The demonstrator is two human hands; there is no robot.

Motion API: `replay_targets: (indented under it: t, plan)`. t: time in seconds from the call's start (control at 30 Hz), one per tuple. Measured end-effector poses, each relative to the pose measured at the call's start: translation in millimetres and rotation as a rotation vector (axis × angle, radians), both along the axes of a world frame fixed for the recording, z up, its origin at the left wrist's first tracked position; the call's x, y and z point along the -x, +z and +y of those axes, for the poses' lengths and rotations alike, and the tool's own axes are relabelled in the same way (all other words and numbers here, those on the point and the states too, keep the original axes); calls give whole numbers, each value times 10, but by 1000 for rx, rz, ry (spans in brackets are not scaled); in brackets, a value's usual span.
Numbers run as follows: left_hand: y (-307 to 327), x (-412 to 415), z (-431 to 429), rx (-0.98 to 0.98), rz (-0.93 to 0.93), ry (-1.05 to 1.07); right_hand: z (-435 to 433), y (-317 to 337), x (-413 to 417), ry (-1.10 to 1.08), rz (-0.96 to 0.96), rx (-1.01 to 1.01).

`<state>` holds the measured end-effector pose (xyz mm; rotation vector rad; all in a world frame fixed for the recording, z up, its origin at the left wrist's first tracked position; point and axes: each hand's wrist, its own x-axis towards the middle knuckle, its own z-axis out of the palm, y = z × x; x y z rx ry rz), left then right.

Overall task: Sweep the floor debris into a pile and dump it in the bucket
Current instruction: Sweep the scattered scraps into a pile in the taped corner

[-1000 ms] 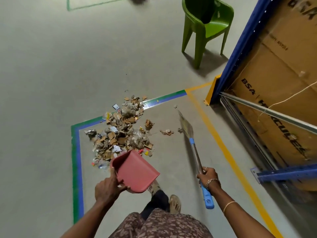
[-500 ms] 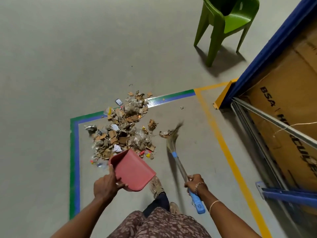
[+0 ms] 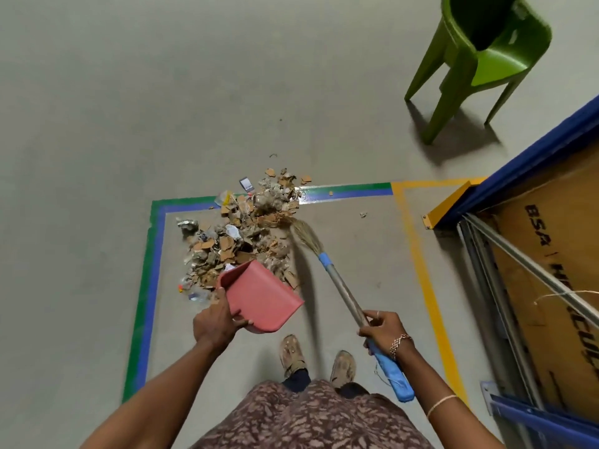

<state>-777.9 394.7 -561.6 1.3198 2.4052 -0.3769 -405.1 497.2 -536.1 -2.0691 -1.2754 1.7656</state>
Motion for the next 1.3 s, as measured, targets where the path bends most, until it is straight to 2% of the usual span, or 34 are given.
replay_targets:
  t: [0.17,0.3,0.4,0.57,0.7,0.9,1.0,1.1,1.3]
  plan:
    - [-14,-160,-41,-114,-84,92,311,121,-399,-146,-48,-30]
    - [-127,-233,-13,-119,-102,128,769,77,-628,-306,-60,-27]
    - [-219,-316,-11,-120,-96,168,1130,-101,-787,-332,-108,-19]
    - [-135,-653,82,-65,-56,203,1617,-446,-1027,-247,-197,47]
    - [-37,-921,189,-32,-25,258,1811,-656,-947,-68,-209,80]
    - [102,-1286,329,0,-3,338,1787,-765,-717,328,-97,83]
    - [185,-1468,332,39,6,373,1810,-726,-621,456,-49,89]
    - [286,-1643,284,81,10,417,1825,-620,-587,478,-16,84]
    - [260,-1818,74,98,-23,516,2066,-287,-842,316,-7,54]
